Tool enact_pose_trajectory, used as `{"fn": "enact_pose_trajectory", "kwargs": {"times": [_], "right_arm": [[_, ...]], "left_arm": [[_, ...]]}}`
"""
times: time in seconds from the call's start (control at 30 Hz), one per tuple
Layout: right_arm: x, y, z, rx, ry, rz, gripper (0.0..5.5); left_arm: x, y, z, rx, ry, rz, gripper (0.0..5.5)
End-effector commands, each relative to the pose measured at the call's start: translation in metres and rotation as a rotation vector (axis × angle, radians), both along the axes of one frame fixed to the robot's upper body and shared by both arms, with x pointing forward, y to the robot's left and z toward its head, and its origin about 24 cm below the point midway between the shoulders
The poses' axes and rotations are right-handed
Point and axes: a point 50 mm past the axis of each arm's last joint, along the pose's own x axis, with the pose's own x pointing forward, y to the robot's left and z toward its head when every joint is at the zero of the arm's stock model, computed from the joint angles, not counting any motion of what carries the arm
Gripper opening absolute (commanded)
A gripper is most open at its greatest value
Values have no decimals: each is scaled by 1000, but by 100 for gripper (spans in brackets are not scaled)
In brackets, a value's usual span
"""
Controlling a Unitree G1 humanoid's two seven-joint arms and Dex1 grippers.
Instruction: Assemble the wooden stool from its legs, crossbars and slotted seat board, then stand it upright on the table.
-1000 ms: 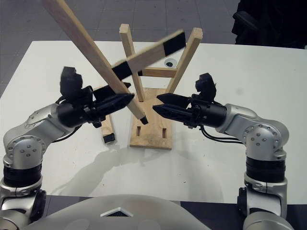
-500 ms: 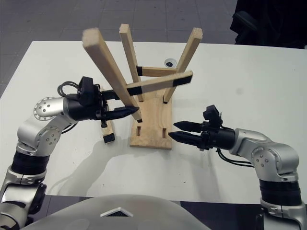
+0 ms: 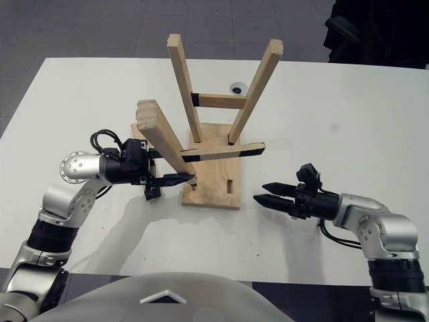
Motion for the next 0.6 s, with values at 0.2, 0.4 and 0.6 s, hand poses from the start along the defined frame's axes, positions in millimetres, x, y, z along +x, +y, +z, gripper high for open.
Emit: {"fn": "enact_pose_trajectory", "kwargs": {"times": [0.2, 0.4, 0.6], "right_arm": [[3, 3, 9, -10, -26, 21, 374], [6, 8, 14, 1, -36, 45, 374], [6, 11, 16, 1, -34, 64, 374]], "left_arm": [[-2, 7, -15, 29, 2, 2, 206], [-1, 8, -23, 52, -4, -18, 206], [1, 7, -24, 48, -8, -17, 206]]}}
